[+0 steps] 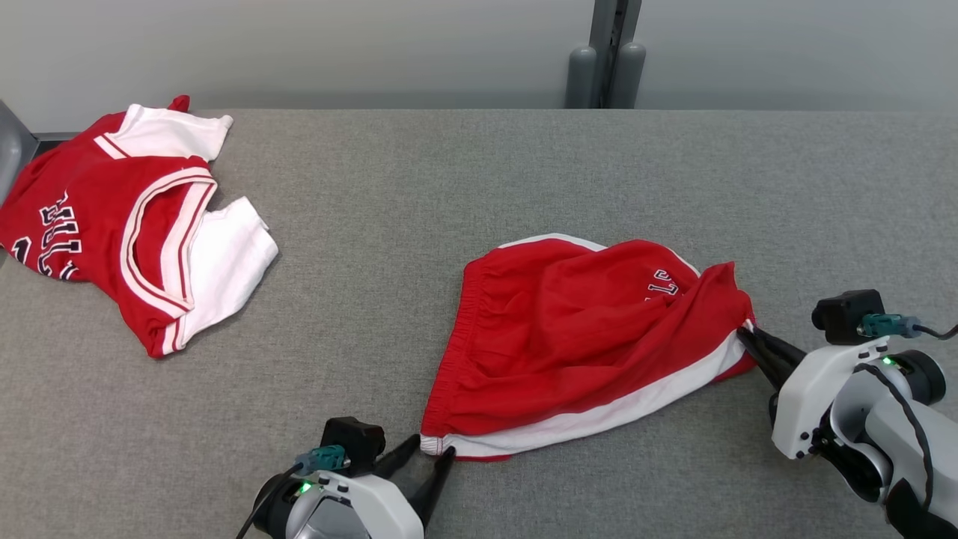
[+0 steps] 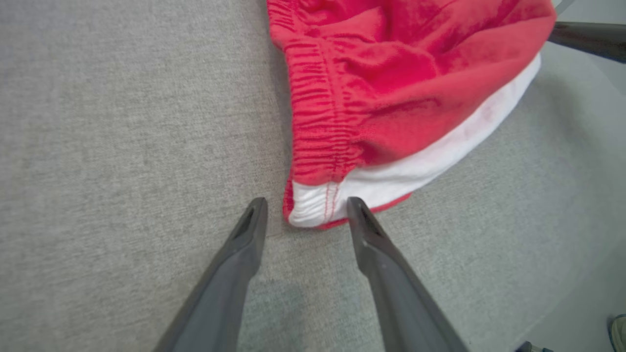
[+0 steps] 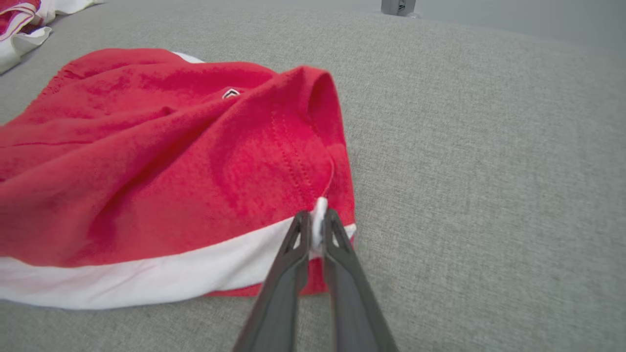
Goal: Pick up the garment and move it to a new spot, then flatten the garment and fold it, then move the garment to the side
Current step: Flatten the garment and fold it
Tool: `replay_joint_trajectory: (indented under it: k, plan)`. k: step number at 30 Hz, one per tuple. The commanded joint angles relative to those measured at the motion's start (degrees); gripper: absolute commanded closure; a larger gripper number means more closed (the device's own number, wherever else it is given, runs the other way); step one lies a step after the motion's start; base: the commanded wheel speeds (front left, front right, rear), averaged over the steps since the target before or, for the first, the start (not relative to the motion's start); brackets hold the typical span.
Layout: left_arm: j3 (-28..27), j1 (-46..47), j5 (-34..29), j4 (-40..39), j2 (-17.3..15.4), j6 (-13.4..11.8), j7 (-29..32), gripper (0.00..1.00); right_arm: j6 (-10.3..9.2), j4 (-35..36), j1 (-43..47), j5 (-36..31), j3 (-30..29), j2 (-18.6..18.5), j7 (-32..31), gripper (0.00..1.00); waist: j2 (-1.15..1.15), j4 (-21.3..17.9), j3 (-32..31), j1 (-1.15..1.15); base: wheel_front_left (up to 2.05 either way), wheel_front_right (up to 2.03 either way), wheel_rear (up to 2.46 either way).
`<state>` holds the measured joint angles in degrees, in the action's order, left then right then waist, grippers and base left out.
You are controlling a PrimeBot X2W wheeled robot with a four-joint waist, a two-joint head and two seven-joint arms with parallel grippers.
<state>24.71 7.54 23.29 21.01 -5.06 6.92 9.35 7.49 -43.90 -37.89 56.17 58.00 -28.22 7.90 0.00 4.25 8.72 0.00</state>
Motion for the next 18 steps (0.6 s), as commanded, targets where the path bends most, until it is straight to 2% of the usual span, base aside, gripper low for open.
replay_joint_trajectory:
  k: [1,2,10,18]
  plan:
    - [0.11,0.0,0.38,-0.44,-0.51,0.15,0.06,0.92,0.01,-0.48,-0.61,0.55,0.53,-0.01,0.56,1.0,0.0,0.03,-0.15,0.0,0.0,0.0,0.0]
    - [0.29,-0.12,0.56,-0.69,-0.6,0.19,0.08,1.0,0.01,-0.61,-0.69,0.86,0.96,-0.01,0.85,1.0,0.0,0.05,-0.27,0.0,0.0,0.0,0.0]
    - [0.92,-1.67,2.69,-2.47,-2.09,0.43,-0.25,1.0,0.01,-0.94,0.99,3.76,3.67,-0.19,3.1,1.0,0.0,0.22,-3.64,0.0,0.0,0.0,0.0]
    - [-1.09,-4.97,5.04,-6.87,-4.72,-0.05,0.45,1.0,0.01,3.11,6.1,8.74,2.52,-1.43,6.05,1.0,0.0,-0.08,-7.7,0.0,0.0,0.0,0.0]
